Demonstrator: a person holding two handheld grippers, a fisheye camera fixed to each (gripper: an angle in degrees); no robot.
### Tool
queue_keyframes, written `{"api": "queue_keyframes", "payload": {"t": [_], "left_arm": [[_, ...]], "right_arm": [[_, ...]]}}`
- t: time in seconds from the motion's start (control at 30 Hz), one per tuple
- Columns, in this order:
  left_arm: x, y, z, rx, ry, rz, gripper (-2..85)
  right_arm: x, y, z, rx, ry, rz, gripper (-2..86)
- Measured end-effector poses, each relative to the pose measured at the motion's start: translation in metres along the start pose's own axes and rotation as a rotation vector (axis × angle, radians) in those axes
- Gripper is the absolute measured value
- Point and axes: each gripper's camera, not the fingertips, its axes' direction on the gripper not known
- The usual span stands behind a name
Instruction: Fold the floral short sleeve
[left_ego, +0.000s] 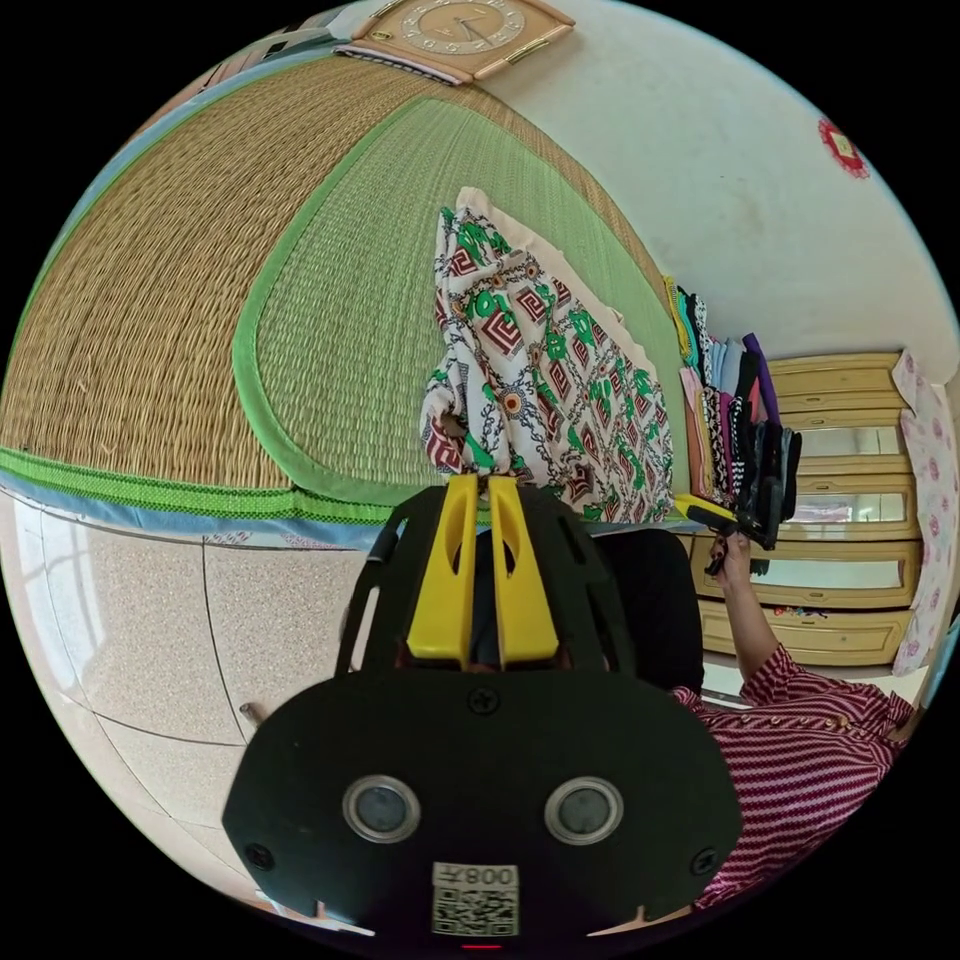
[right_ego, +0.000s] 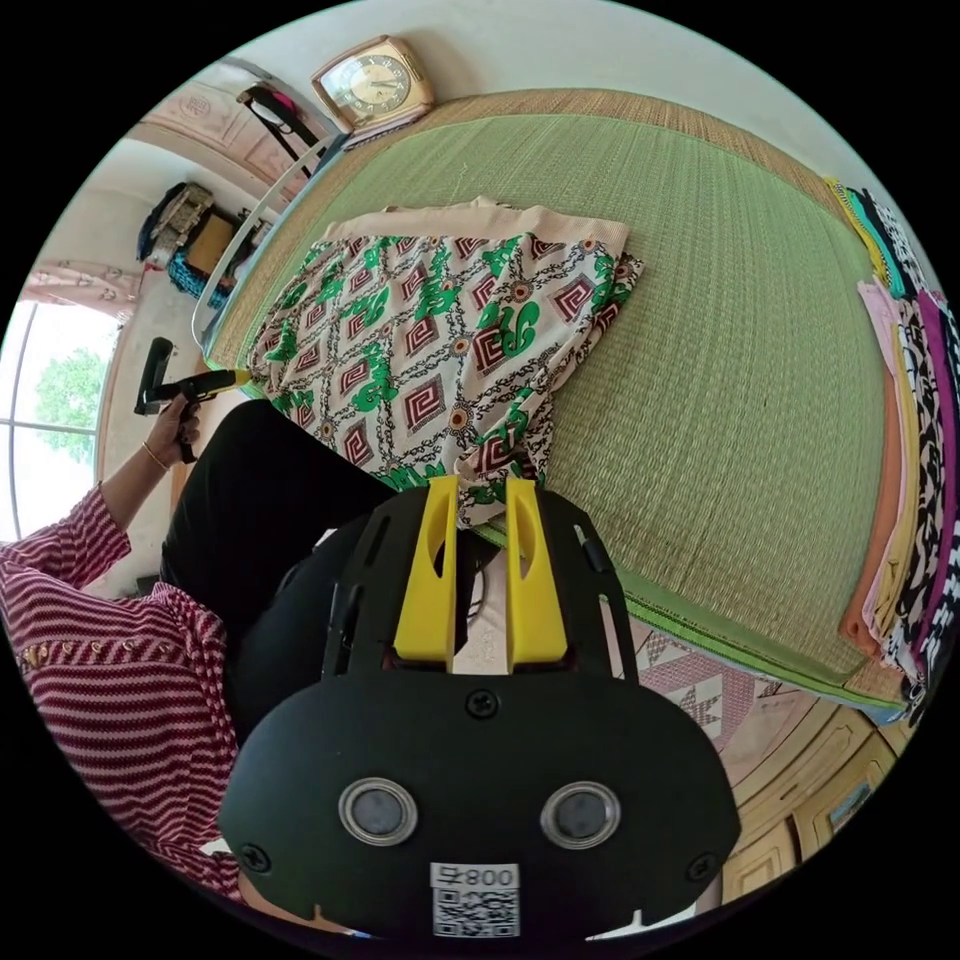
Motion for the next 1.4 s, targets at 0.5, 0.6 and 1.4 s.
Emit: {"api": "queue_keyframes", "payload": {"t": [0.5,0.6,1.4], "left_arm": [[-0.033,-0.007,0.013,0.001,0.020,-0.007,0.5],[-0.039,-0.008,0.014,0.005,0.026,-0.010,0.4],[-0.077,0.003,0.021,0.097,0.110,-0.040,4.6]], "right_arm": [[-0.023,0.005,-0.009,0.001,0.049,-0.074,6.4],[-0.021,0.008,-0.009,-0.013,0.036,-0.089,3.6],[0.051,0.068,-0.016,0.115,-0.212,0.091,7.7]]}}
